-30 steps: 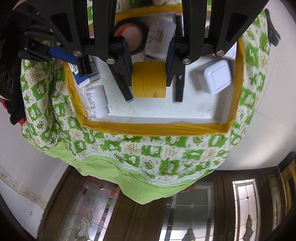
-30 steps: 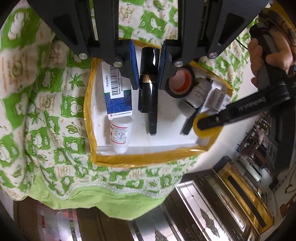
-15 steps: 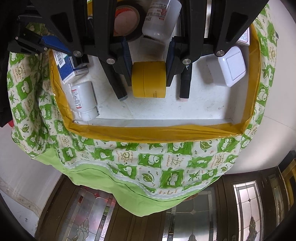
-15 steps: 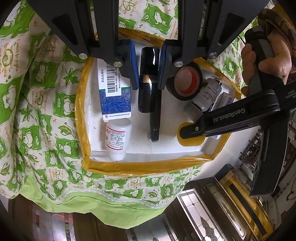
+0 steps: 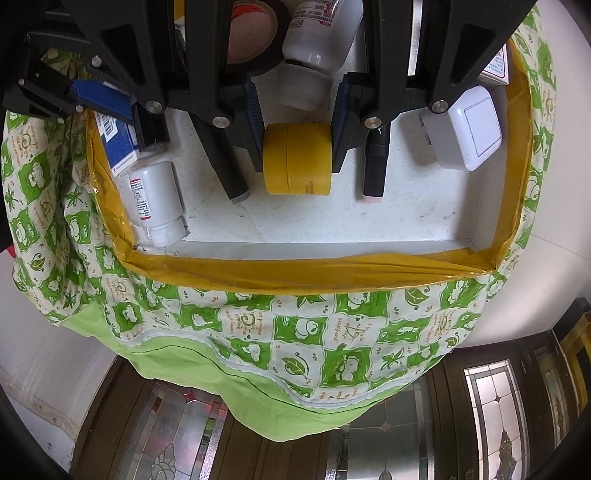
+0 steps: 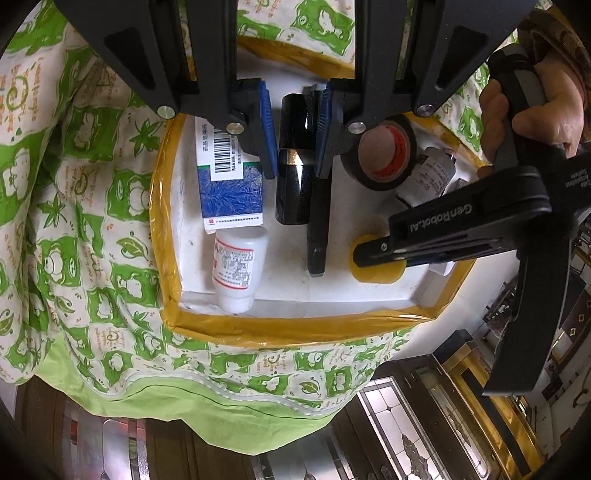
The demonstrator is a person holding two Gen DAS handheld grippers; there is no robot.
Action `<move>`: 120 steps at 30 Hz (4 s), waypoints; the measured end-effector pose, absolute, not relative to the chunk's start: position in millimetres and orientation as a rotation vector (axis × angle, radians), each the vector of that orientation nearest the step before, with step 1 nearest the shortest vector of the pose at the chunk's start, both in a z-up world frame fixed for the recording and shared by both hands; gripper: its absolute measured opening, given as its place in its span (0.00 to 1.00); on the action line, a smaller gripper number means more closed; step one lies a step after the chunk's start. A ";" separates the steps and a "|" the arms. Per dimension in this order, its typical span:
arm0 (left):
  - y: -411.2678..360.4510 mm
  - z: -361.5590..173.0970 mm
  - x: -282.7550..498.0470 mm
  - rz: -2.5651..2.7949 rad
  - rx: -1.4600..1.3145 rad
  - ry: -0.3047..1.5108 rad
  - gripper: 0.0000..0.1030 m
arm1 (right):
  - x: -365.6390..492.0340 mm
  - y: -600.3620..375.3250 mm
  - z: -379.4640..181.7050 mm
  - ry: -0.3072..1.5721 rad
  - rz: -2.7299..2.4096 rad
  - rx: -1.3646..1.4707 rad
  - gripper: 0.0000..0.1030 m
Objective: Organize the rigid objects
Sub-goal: 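Release tape roll in tray with left tool while right tool releases the tube, then grasp long black pen with left tool while right tool grasps grey duct-tape roll, then lift pen with left tool while right tool lifts grey tape roll toward tray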
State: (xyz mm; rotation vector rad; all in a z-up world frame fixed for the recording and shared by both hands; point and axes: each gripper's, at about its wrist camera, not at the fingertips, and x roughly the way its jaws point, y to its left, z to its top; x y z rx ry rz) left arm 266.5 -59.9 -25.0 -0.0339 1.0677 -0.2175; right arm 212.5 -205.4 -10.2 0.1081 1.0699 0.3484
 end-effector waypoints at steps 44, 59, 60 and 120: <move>-1.8 -19.2 89.0 -0.233 -0.240 1.044 0.67 | 126.6 -222.7 19.7 0.940 0.403 0.228 0.50; -28.2 -44.8 80.1 -0.204 -0.138 1.098 0.67 | 70.8 -216.3 9.9 1.023 0.488 0.265 0.50; -32.2 -45.6 80.7 -0.209 -0.120 1.098 0.67 | 70.6 -216.6 9.7 1.025 0.487 0.266 0.50; -30.9 -51.2 82.4 -0.257 -0.147 1.144 0.14 | 62.6 -193.0 -34.0 1.225 0.370 0.103 0.11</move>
